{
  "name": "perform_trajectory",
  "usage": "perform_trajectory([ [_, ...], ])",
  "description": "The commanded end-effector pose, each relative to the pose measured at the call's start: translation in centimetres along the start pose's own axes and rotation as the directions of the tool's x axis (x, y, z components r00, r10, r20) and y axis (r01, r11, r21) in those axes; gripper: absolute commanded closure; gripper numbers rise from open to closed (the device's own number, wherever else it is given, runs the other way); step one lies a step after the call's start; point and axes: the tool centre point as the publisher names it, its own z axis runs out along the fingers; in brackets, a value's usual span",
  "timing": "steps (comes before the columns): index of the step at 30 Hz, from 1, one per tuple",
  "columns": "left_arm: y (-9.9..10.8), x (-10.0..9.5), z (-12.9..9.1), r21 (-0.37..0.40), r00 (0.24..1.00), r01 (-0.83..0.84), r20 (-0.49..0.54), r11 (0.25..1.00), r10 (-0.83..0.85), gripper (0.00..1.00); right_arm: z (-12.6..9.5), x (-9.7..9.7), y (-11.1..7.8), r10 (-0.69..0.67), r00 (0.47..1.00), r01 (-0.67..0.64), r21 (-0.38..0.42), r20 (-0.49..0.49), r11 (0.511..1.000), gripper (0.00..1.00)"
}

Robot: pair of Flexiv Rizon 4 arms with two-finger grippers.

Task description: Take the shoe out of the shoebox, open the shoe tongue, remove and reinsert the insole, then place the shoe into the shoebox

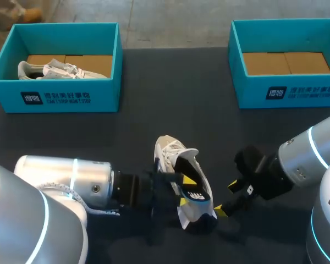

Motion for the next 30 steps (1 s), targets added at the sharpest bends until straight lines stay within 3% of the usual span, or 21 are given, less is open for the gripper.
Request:
perform_trajectory([
  [1,-0.2,0.0,-0.2,0.022,1.000,-0.012,-0.018,1.000,0.012,0.79,0.2,0.2,0.0,0.001,1.000,-0.001,0.001,0.004,1.000,0.00],
  [2,-0.2,0.0,-0.1,0.023,1.000,-0.013,-0.020,1.000,0.013,0.85,0.2,0.2,0.0,0.001,1.000,-0.001,0.001,0.004,1.000,0.00],
  [3,-0.3,0.1,0.0,0.025,1.000,-0.014,-0.024,1.000,0.014,0.98,0.2,0.2,0.0,0.001,1.000,-0.001,0.001,0.004,1.000,0.00],
  [4,-0.3,0.1,0.1,0.028,1.000,-0.016,-0.027,0.999,0.016,1.00,0.2,0.2,0.0,0.001,1.000,-0.001,0.001,0.004,1.000,0.00],
  [12,0.1,0.5,0.8,0.003,0.999,-0.041,-0.030,0.999,0.041,1.00,0.2,0.2,0.0,0.001,1.000,-0.001,0.001,0.004,1.000,0.00],
  [26,1.2,0.4,1.3,-0.159,0.996,-0.092,-0.027,0.983,0.089,1.00,0.2,0.2,0.0,0.001,1.000,-0.001,0.001,0.004,1.000,0.00],
  [30,1.6,0.4,1.0,-0.173,0.996,-0.084,-0.029,0.981,0.080,1.00,0.2,0.2,0.0,0.001,1.000,-0.001,0.001,0.004,1.000,0.00],
])
